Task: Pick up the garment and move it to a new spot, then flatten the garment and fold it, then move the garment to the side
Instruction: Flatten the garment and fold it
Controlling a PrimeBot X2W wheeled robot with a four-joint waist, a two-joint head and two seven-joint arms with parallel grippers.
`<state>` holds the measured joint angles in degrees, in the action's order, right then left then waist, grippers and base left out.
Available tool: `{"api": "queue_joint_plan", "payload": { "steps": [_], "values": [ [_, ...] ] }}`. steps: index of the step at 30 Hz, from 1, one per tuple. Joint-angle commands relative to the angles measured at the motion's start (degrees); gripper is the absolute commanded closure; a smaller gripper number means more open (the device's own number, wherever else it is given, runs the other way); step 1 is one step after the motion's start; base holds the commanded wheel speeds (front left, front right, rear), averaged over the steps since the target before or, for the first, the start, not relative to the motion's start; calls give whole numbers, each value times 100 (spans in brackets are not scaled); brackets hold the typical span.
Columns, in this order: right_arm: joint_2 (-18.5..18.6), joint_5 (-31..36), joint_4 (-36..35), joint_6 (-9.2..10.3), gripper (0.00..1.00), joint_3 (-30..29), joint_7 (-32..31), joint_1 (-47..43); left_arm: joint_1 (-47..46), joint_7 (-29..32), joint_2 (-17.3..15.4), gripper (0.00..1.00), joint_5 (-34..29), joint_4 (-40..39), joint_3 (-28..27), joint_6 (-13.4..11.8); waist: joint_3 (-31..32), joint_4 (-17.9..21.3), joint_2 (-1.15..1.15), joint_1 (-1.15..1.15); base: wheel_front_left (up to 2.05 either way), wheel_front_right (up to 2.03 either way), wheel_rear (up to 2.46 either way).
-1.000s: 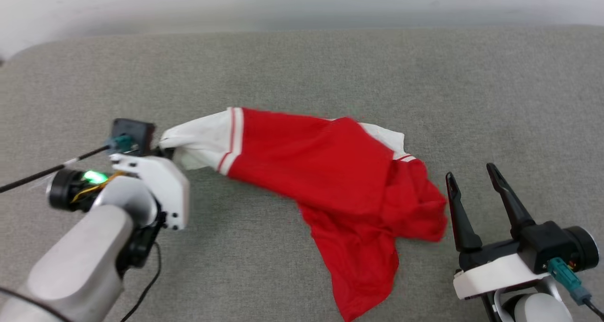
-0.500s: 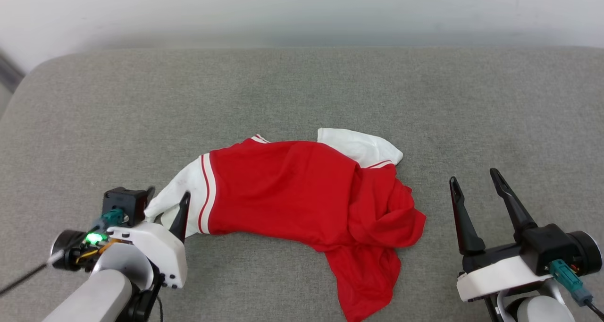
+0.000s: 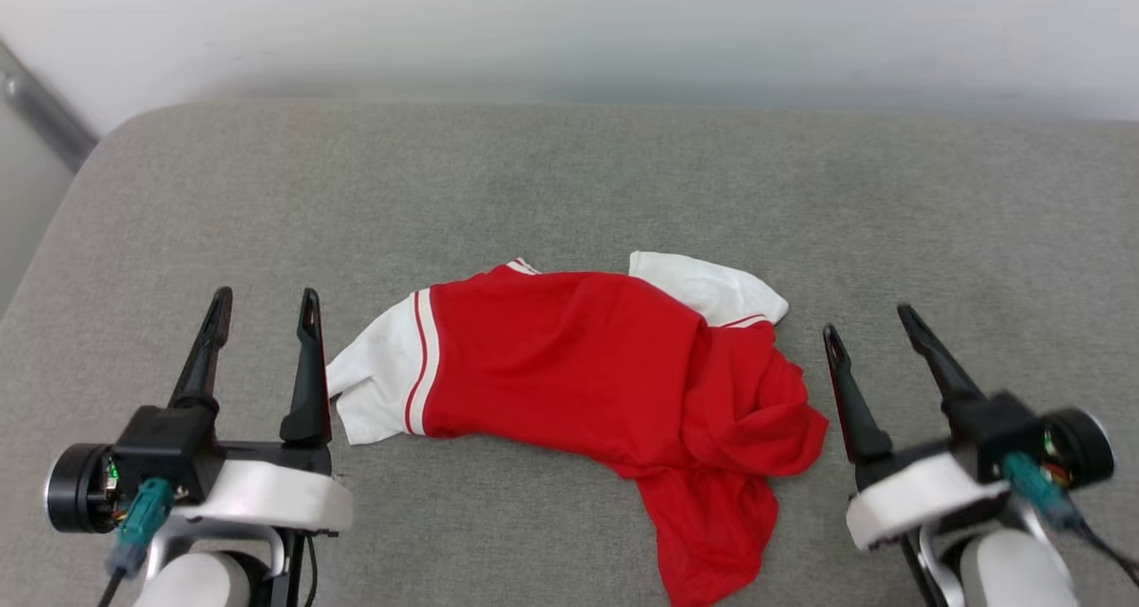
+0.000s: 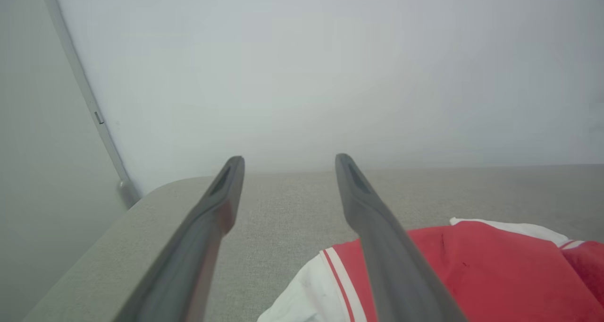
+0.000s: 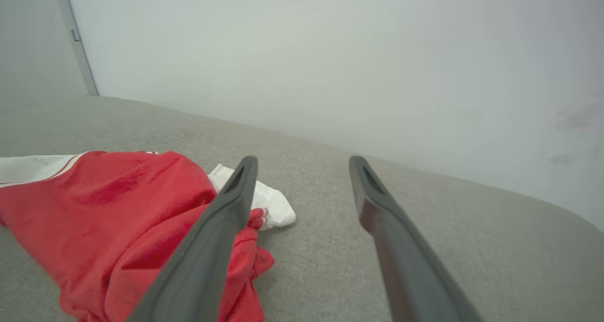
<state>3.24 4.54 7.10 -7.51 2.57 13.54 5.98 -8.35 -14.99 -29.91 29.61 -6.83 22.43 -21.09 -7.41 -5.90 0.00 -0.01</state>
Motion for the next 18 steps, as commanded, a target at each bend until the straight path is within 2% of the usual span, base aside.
{"api": "queue_joint_plan", "payload": {
  "steps": [1, 4, 7, 12, 15, 18],
  "values": [
    [96, -147, 10, 5, 0, 95, -214, 224, 123, -24, 69, 0, -236, -100, -122, 35, -84, -78, 0, 1, 0, 0, 0],
    [510, -482, -10, 4, 0, 464, -1048, 693, 335, -20, 338, 0, -492, -149, -294, 185, -216, -199, 0, 1, 0, 0, 0],
    [1112, -964, -87, 4, 0, 1061, -2166, 1345, 332, -20, 610, 0, -697, -140, -392, 400, -399, -346, 0, 1, 0, 0, 0],
    [2050, -2242, 3, 4, 0, 2269, -4229, 2657, 131, -21, 1050, 0, -957, -20, -493, 790, -729, -688, 0, 1, 0, 0, 0],
    [2411, -3150, 231, 5, 0, 2941, -5279, 3416, 8, -21, 1294, 0, -1086, 62, -524, 1012, -930, -935, 0, 1, 0, 0, 0],
    [2698, -3644, 619, 5, 0, 3413, -6117, 4078, -105, -21, 1524, 0, -1153, 170, -539, 1204, -1109, -1204, 0, 1, 0, 0, 0]
  ]
}}
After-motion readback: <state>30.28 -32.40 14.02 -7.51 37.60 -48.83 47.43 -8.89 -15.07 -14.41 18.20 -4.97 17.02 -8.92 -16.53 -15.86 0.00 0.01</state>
